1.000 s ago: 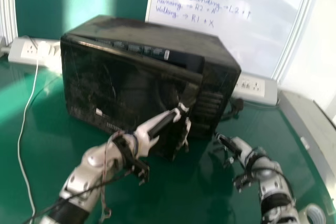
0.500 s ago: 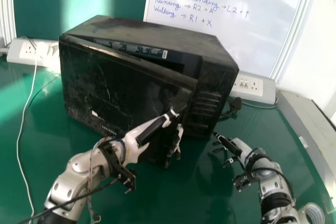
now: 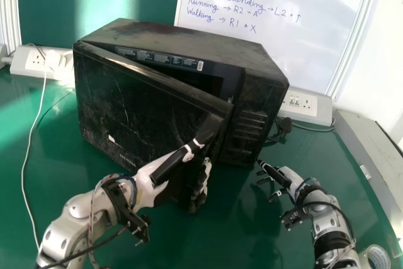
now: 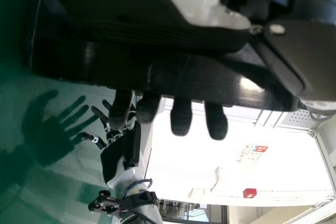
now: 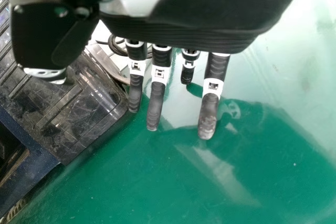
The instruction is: Open the door of oven
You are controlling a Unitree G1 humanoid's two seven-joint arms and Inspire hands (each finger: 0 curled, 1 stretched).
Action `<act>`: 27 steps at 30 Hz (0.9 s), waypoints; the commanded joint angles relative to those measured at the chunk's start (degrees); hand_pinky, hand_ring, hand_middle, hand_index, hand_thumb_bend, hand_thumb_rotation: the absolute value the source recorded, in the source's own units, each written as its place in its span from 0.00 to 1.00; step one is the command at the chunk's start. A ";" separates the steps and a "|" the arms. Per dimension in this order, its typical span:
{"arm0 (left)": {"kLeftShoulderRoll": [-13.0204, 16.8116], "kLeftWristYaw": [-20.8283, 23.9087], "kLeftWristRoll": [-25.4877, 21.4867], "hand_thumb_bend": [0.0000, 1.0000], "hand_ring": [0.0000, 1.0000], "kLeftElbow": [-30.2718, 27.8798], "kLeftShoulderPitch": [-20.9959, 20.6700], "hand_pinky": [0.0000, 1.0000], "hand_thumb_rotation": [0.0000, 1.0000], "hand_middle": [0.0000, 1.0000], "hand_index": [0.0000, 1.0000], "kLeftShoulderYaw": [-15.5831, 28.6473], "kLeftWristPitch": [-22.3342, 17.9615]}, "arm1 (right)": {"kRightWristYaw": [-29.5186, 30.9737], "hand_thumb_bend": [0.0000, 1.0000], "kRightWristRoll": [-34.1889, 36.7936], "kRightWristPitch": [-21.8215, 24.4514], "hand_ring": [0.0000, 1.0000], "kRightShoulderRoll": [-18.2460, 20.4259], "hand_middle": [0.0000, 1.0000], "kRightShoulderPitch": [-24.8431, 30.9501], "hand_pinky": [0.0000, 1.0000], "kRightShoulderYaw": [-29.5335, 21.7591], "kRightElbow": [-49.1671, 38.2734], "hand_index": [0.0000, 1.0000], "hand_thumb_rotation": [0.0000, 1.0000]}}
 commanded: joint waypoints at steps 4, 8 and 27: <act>-3.10 -1.02 -10.79 0.72 0.04 -4.49 2.17 0.00 0.88 0.08 0.08 3.51 -2.16 | 1.24 0.69 -0.83 1.67 0.45 0.43 0.63 2.87 0.31 0.52 2.04 0.75 0.91; -3.35 -1.30 -12.11 0.74 0.04 -4.87 2.91 0.00 0.86 0.08 0.09 4.83 -2.33 | 1.35 0.68 -0.74 1.53 0.45 0.46 0.64 2.89 0.31 0.45 2.03 0.76 0.91; 1.20 -3.74 -21.99 0.74 0.02 -10.78 5.11 0.00 0.87 0.06 0.07 13.24 7.22 | 0.90 0.70 -1.03 1.67 0.46 0.32 0.65 2.87 0.33 0.81 2.11 0.75 0.91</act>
